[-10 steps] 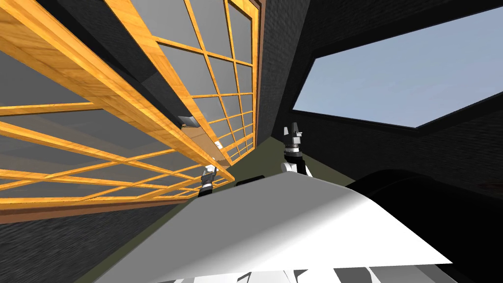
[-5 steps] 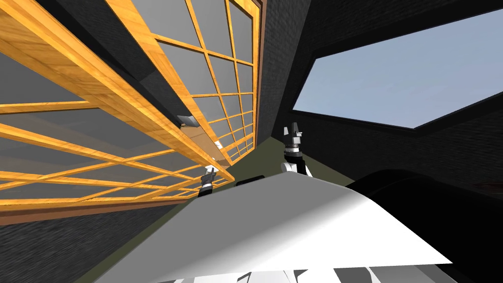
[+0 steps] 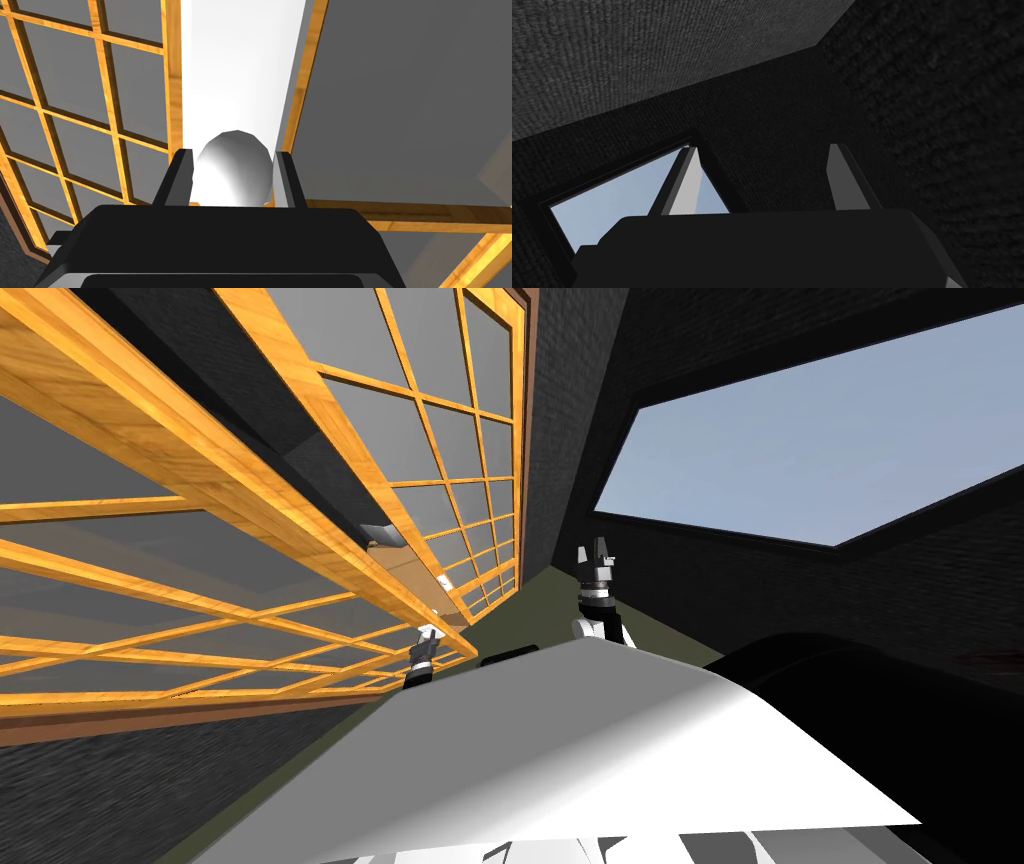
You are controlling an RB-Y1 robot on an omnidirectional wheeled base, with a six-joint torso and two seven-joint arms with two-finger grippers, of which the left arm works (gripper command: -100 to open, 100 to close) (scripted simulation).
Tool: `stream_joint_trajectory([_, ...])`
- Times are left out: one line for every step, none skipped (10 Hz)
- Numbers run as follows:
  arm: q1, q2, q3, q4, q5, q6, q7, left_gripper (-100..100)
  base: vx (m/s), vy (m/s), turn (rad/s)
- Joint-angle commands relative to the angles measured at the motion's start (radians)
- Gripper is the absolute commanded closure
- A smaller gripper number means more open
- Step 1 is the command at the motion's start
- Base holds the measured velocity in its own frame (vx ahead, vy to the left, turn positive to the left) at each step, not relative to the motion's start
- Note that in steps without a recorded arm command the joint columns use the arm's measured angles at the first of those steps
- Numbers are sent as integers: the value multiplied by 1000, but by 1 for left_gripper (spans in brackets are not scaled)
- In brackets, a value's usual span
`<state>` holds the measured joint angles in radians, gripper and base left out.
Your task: Pull the door open
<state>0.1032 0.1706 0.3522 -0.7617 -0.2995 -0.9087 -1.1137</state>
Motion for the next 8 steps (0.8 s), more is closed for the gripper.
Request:
stream_joint_trajectory([-2,1,-6,1,10,-2,38,100,-27,17,-42])
stream_joint_trajectory([-3,2,-10,2,17,-2,63,100,-31,14,-40])
stream_joint_trajectory([-4,3,-14,3,24,-2,87,100,-34,12,-34])
stream_joint_trajectory([-5,4,-17,4,31,-1,112,100,-34,11,-37])
stream_joint_trajectory([-7,5,-22,6,40,-1,142,100,-36,15,-46])
stream_joint_trajectory([-8,7,-27,8,50,-1,169,100,-41,15,-50])
stream_joint_trajectory([-8,7,-27,8,50,-1,179,100,-31,12,-21])
stream_joint_trajectory([-10,8,-32,9,60,-1,215,100,-28,13,-28])
